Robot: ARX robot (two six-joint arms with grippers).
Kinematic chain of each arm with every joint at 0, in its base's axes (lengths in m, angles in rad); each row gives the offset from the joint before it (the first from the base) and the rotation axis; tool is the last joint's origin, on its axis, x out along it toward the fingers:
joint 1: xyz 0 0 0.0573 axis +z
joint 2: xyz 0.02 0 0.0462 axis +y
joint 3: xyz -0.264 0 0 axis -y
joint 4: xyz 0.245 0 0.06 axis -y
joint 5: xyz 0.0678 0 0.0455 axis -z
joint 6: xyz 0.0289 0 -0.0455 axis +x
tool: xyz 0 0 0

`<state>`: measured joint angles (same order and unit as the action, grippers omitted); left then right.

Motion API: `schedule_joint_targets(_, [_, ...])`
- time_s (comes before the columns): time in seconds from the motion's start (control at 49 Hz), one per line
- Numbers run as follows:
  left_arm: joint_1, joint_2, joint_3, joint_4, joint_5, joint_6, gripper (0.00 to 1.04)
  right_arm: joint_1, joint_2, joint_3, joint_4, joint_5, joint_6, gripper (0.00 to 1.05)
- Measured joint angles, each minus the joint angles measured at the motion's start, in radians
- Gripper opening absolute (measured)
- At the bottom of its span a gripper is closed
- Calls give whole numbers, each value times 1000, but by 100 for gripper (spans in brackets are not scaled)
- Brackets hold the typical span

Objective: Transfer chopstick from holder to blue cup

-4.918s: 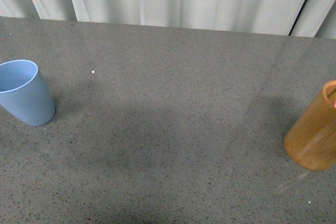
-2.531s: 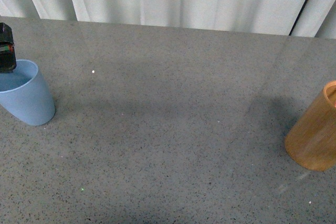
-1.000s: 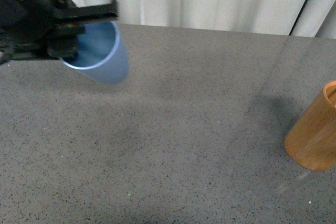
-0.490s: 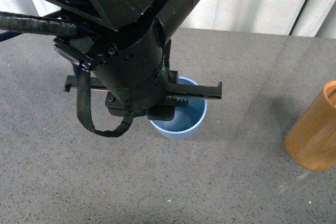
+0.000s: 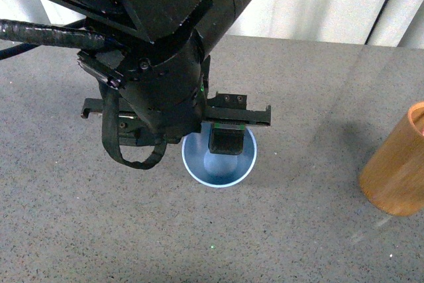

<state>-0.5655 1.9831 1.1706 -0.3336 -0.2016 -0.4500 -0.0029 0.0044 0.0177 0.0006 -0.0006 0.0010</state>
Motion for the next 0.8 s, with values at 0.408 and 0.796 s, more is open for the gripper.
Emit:
schedule_joint_targets(0.408, [19, -13, 13, -7, -2, 2, 98, 0, 0, 0, 0, 0, 0, 95])
schedule_joint_targets(0.796, [14, -18, 19, -12, 3, 0, 98, 0, 0, 0, 0, 0, 0, 95])
